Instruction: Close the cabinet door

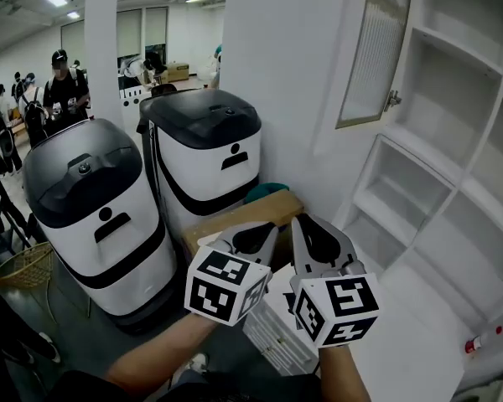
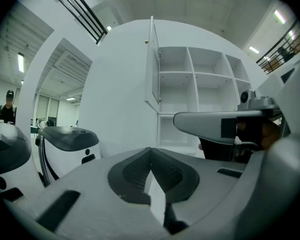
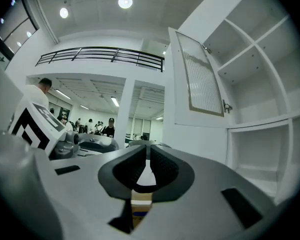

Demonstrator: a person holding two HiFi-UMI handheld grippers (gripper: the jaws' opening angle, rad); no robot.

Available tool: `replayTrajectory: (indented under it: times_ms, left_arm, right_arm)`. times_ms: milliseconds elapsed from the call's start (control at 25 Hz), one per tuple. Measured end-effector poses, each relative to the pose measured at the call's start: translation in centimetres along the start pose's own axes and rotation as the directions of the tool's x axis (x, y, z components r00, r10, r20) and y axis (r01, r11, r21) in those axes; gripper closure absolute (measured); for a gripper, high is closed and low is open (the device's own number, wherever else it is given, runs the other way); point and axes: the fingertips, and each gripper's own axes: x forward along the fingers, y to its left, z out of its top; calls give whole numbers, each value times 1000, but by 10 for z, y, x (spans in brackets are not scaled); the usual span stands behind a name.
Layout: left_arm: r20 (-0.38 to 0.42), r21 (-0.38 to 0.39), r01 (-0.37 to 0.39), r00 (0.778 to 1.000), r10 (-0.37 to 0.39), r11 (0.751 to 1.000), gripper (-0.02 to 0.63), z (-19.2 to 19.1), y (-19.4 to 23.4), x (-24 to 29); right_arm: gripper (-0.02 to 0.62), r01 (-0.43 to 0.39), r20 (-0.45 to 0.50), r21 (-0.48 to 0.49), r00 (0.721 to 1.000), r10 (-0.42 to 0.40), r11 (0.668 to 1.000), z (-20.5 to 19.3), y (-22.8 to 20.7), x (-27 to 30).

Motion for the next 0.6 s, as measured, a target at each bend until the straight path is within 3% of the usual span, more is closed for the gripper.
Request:
replayTrajectory:
  times_ms: [280,600]
  left_arm:
    - [27,2,121,992,-121,993,595,24,13,54]
    - [41,8,261,964,-261,965,595,43,22,92]
  right_arm:
    - [572,114,0,-45,993,-114,992,16,-34,31]
    - [571,261,13,-79,965,-261,962,39,-56,55]
